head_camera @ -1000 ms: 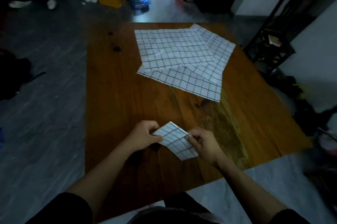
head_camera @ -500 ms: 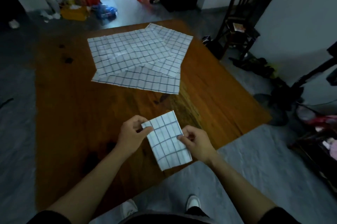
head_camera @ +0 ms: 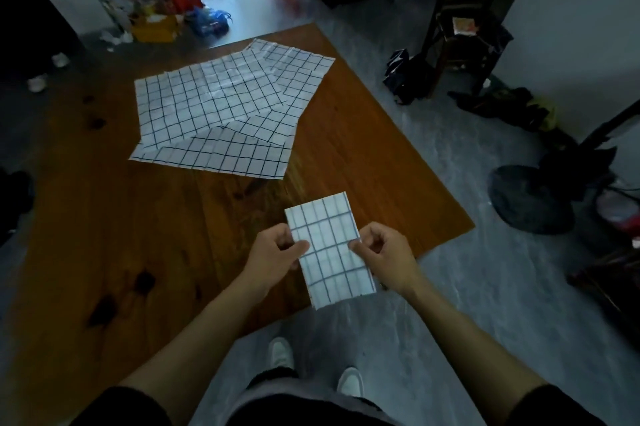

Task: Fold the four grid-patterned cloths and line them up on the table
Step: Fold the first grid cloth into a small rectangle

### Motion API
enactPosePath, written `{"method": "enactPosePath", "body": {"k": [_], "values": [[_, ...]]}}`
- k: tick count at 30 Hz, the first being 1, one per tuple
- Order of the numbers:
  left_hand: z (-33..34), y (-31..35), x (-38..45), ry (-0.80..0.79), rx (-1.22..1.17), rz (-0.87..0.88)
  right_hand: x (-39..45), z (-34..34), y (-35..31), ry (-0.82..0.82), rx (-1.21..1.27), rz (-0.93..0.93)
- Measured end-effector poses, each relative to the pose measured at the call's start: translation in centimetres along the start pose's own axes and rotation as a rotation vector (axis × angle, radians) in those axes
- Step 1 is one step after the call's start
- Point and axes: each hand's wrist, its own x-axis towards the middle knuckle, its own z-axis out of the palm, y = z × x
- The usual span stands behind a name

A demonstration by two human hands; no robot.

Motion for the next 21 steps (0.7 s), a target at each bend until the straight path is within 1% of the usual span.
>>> {"method": "enactPosePath", "body": {"k": [3, 5, 10, 16, 21], "values": [[1.6, 0.6, 1.5, 0.009, 0.031, 0.000, 1.4, -1.1, 0.8, 0.044, -0.045, 0.055], [2.3, 0.4, 2.6, 0.010, 0.055, -0.030, 2.2, -1.5, 1.2, 0.062, -0.101, 0.078], [3.9, 0.1, 7.5, 0.000, 0.086, -0.062, 5.6, -2.9, 1.9, 0.095, -0.250, 0.150], [5.5, -0.9, 10.6, 0.023, 0.087, -0.083, 9.0, -3.8, 2.7, 0.029, -0.409, 0.214], [6.9, -1.6, 11.8, 0.016, 0.152, -0.095, 10.8, -4.9, 3.7, -0.038, -0.459, 0.232]]}}
